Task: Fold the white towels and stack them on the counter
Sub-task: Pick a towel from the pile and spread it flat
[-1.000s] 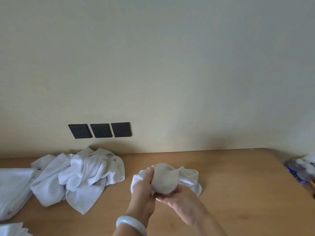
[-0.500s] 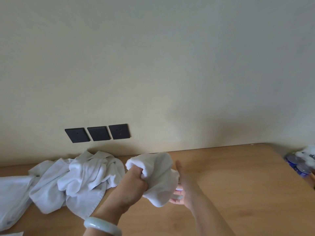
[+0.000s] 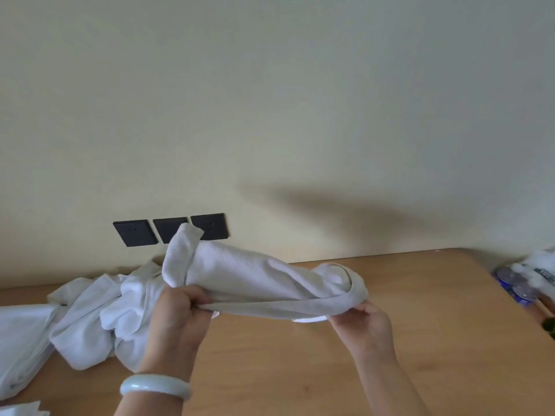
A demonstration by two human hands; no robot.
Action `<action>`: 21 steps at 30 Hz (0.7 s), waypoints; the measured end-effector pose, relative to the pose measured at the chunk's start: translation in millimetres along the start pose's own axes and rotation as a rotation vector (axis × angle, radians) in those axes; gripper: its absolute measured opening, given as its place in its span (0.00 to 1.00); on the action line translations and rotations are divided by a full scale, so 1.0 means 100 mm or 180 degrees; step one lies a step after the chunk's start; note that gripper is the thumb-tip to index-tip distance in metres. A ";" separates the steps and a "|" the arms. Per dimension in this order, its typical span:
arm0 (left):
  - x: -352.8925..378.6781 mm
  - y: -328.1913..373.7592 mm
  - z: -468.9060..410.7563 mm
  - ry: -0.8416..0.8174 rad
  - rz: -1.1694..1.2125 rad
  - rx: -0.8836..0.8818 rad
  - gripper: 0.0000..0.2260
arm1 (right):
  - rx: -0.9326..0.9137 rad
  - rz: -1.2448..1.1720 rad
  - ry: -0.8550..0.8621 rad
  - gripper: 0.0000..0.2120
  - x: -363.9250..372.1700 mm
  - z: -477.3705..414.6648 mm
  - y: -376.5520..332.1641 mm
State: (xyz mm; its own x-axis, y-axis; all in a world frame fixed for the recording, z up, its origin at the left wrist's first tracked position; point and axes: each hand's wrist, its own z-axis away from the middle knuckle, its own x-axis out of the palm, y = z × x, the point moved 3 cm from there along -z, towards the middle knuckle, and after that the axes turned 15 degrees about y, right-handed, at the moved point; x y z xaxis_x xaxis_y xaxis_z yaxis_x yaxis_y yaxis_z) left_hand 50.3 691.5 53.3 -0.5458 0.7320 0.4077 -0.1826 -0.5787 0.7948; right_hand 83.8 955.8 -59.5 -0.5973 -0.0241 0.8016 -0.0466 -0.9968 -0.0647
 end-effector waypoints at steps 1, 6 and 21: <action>-0.02 -0.03 -0.02 0.0054 0.0048 -0.0103 0.25 | 0.0120 -0.0086 -0.0170 0.39 -0.02 0.01 -0.03; -0.15 -0.31 -0.05 0.0014 -0.0026 -0.0403 0.19 | -0.0124 0.0873 0.0582 0.19 -0.46 0.02 0.03; -0.60 -0.50 0.09 0.0306 -0.1031 -0.0145 0.09 | -0.2987 0.6628 0.1201 0.20 -0.71 -0.41 0.32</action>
State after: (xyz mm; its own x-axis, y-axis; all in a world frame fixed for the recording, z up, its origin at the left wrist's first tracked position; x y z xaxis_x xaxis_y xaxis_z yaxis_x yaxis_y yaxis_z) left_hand 99.5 679.5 -7.2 -0.5277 0.8445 0.0914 -0.3941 -0.3387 0.8544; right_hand 92.0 928.6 -143.1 -0.3714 -0.4839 -0.7924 0.4491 0.6533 -0.6095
